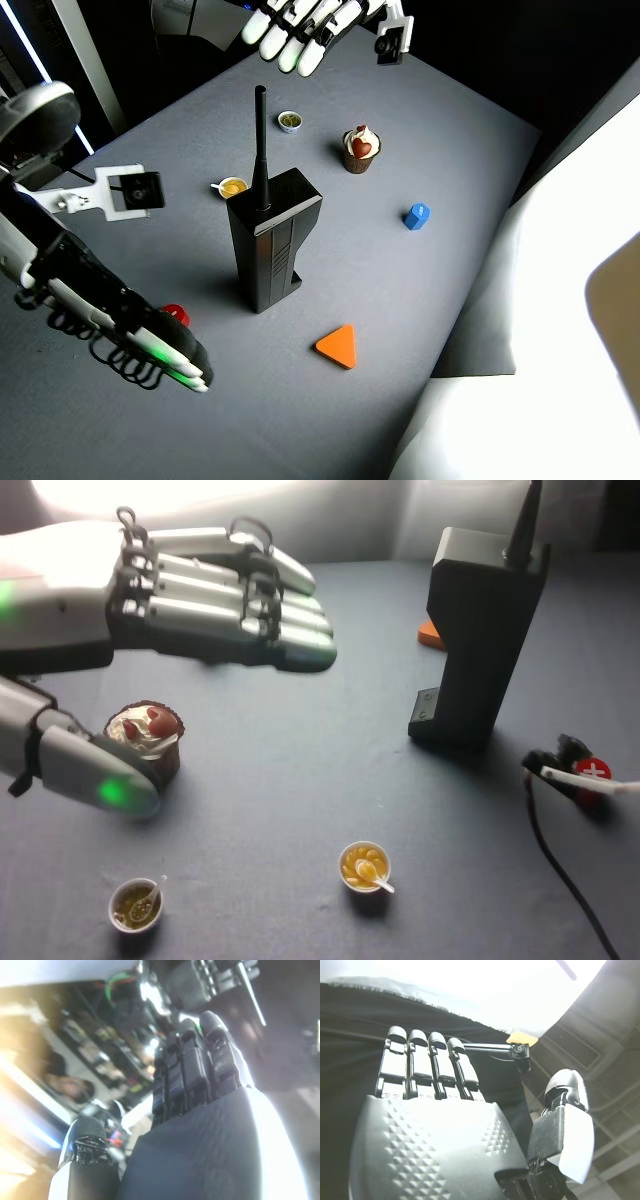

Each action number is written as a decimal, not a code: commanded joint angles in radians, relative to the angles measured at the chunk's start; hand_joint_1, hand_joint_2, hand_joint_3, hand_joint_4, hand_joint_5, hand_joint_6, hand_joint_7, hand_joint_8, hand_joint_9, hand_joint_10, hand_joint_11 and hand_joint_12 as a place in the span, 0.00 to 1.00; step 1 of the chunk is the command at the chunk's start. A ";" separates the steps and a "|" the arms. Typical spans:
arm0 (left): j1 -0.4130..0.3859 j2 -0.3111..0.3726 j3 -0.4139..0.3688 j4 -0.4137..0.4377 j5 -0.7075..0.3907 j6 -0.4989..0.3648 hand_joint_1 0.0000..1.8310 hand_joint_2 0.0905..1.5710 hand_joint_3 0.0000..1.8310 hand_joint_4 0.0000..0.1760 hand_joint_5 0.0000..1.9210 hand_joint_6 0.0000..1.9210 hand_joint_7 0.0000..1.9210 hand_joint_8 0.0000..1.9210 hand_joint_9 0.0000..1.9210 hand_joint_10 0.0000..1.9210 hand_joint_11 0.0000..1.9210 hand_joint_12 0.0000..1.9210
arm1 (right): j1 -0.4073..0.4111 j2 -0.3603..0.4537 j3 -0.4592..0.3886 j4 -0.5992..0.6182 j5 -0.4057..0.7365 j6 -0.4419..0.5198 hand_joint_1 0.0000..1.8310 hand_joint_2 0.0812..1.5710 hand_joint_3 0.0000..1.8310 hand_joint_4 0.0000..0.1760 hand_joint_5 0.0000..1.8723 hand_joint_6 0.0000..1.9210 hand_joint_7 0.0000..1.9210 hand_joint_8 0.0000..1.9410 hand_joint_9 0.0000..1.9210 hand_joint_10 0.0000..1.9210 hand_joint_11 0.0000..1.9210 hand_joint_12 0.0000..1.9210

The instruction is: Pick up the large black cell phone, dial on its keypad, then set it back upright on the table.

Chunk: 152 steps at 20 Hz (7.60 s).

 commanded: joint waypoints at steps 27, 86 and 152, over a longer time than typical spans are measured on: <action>0.030 -0.058 0.079 -0.140 -0.112 0.081 0.00 0.72 0.00 0.00 0.12 0.00 0.14 0.00 0.14 0.00 0.00 0.24 | 0.050 -0.123 0.131 -0.054 0.067 0.009 0.23 0.52 0.00 0.00 0.00 0.00 0.00 0.00 0.00 0.00 0.00 0.00; 0.007 -0.080 0.062 0.004 -0.090 0.144 0.00 0.73 0.00 0.00 0.11 0.00 0.14 0.00 0.14 0.00 0.00 0.24 | 0.109 -0.273 0.297 -0.050 0.047 0.009 0.36 0.63 0.01 0.00 0.00 0.00 0.00 0.00 0.00 0.00 0.00 0.00; 0.023 -0.088 0.172 0.032 -0.096 0.017 0.00 0.73 0.00 0.00 0.10 0.00 0.12 0.00 0.10 0.00 0.00 0.23 | 0.039 -0.288 0.260 -0.085 0.003 0.018 0.53 0.61 0.00 0.00 0.02 0.01 0.02 0.01 0.01 0.00 0.03 0.01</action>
